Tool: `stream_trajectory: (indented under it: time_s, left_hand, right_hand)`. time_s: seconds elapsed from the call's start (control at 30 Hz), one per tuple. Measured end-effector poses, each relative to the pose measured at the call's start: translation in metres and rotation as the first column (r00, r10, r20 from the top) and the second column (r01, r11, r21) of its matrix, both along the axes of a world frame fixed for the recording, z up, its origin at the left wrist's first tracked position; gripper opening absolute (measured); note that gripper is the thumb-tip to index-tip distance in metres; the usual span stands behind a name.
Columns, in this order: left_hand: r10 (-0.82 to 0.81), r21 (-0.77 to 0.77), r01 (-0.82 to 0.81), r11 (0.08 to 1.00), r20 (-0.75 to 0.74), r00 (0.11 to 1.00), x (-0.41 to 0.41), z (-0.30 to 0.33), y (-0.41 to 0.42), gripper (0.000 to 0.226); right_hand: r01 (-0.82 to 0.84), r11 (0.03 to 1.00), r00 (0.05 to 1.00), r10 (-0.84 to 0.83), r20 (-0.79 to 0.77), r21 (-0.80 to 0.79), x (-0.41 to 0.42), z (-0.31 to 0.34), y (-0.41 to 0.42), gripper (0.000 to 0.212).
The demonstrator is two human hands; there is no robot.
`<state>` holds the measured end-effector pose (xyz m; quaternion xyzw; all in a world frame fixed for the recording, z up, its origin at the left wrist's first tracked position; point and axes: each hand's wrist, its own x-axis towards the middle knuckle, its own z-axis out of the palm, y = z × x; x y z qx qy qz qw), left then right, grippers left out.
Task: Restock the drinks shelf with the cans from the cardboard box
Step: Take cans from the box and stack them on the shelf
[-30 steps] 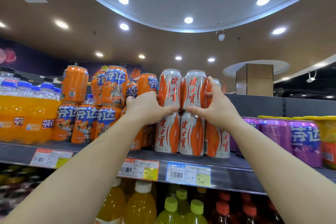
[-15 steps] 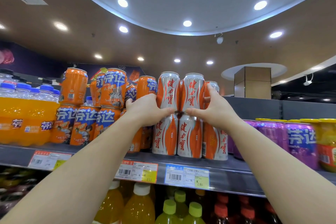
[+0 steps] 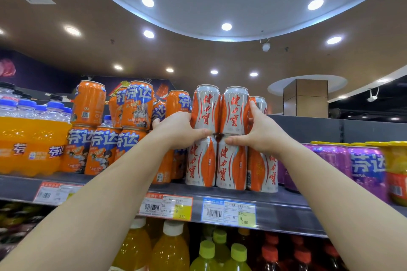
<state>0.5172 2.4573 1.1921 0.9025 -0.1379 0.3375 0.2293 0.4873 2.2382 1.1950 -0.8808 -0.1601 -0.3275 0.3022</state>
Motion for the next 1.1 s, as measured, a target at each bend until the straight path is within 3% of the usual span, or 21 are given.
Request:
stream_trajectory:
  time_s: [0.2, 0.33, 0.5, 0.7, 0.83, 0.93, 1.1]
  left_hand:
    - [0.031, -0.005, -0.031, 1.000, 0.040, 0.999, 0.001, -0.002, -0.002, 0.070]
    - [0.063, -0.033, -0.061, 0.998, 0.084, 0.994, -0.002, -0.005, -0.001, 0.081]
    - [0.056, -0.012, -0.055, 0.998, 0.049, 0.997, -0.004, -0.003, -0.003, 0.073]
    - [0.056, -0.034, -0.055, 0.998, 0.044, 0.997, -0.001, -0.003, 0.001, 0.067]
    - [0.066, -0.033, -0.064, 0.997, 0.050, 0.997, 0.000, -0.006, 0.002, 0.075]
    - [0.070, -0.045, -0.067, 0.997, 0.062, 0.996, 0.000, -0.007, 0.001, 0.074]
    - [0.088, -0.043, -0.084, 0.995, 0.078, 0.993, -0.002, -0.008, -0.003, 0.062]
  right_hand:
    - [0.033, 0.999, 0.999, -0.033, -0.013, -0.018, -0.003, 0.000, 0.003, 0.115]
    - [0.160, 0.984, 0.987, -0.159, 0.026, -0.084, -0.004, -0.002, 0.004, 0.113]
    - [0.229, 0.968, 0.973, -0.225, 0.048, -0.099, -0.005, -0.004, 0.003, 0.109]
    - [0.174, 0.983, 0.985, -0.173, 0.024, -0.063, -0.013, -0.003, -0.001, 0.108]
    - [0.130, 0.989, 0.991, -0.131, -0.001, 0.073, -0.027, 0.002, -0.024, 0.068]
    - [0.144, 0.989, 0.987, -0.145, -0.075, -0.013, -0.034, 0.003, -0.045, 0.045]
    - [0.169, 0.977, 0.964, -0.191, -0.183, -0.130, -0.037, -0.003, -0.054, 0.031]
